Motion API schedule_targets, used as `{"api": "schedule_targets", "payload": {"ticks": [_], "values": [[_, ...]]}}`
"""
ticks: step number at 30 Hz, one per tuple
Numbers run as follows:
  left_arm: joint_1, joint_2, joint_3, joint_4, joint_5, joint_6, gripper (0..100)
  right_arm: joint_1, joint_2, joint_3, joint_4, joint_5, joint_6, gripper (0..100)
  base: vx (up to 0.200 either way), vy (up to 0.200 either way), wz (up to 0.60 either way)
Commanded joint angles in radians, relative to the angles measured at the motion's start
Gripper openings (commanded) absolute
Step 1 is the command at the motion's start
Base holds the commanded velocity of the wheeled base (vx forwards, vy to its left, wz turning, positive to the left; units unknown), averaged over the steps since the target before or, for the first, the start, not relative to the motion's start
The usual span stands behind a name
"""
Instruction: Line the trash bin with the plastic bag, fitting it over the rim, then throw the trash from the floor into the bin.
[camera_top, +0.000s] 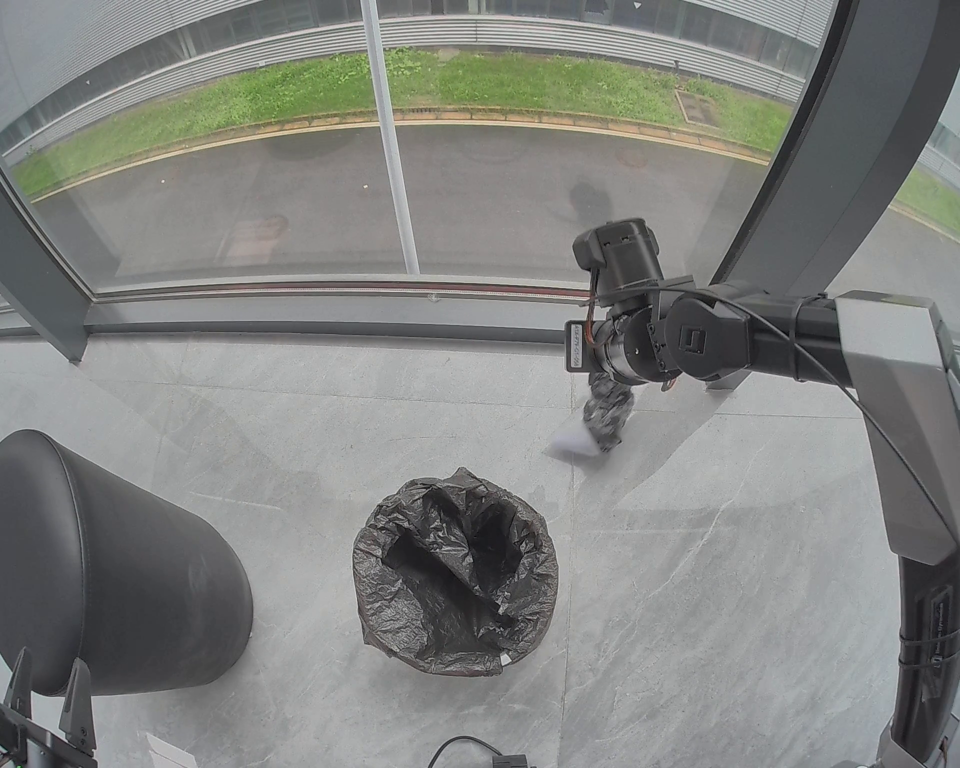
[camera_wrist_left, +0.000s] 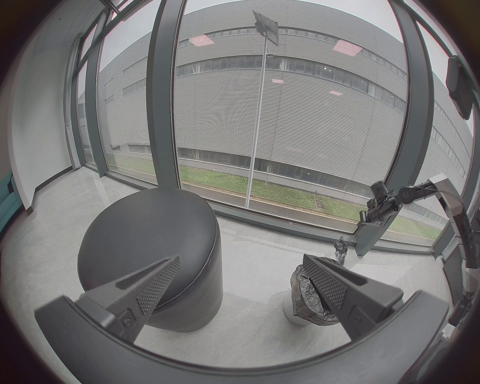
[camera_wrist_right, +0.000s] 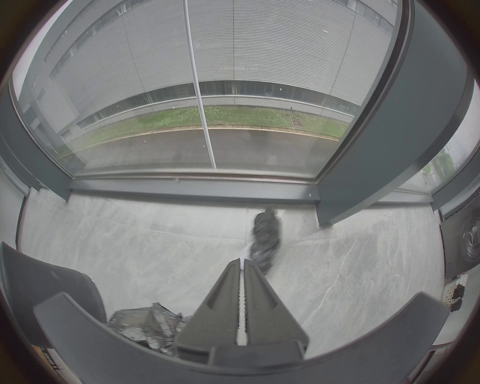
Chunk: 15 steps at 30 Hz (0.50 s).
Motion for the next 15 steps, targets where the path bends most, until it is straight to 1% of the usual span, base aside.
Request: {"api": "schedule_targets", "payload": {"ticks": [1,2,3,5,9,11,13,14,15], "values": [[0.000,-0.015,0.010,0.000,0.001,-0.002,100,0.082,-0.114,0.000,0.001,-0.020,-0.001,0,0.000,0.000,0.00],[0.000,-0.015,0.010,0.000,0.001,-0.002,100,0.082,-0.114,0.000,0.001,-0.020,-0.001,0,0.000,0.000,0.00],[0.000,-0.015,0.010,0.000,0.001,-0.002,100,0.113,-0.136,0.000,0.001,-0.020,-0.004,0,0.000,0.000,0.00],[0.000,-0.015,0.010,0.000,0.001,-0.002,100,0.130,-0.139,0.000,0.000,-0.021,-0.012,0,0.000,0.000,0.00],[0.000,-0.015,0.010,0.000,0.001,-0.002,100,0.123,-0.122,0.000,0.000,-0.020,-0.025,0,0.000,0.000,0.00],[0.000,-0.015,0.010,0.000,0.001,-0.003,100,0.102,-0.096,0.000,-0.002,-0.012,-0.036,0,0.000,0.000,0.00],[0.000,-0.015,0.010,0.000,0.001,-0.003,100,0.058,-0.062,0.000,-0.009,-0.014,-0.055,0,0.000,0.000,0.00],[0.000,-0.015,0.010,0.000,0.001,-0.003,100,0.058,-0.062,0.000,-0.009,-0.014,-0.055,0,0.000,0.000,0.00],[0.000,-0.015,0.010,0.000,0.001,-0.003,100,0.030,-0.036,0.000,-0.015,-0.012,-0.058,0,0.000,0.000,0.00]]}}
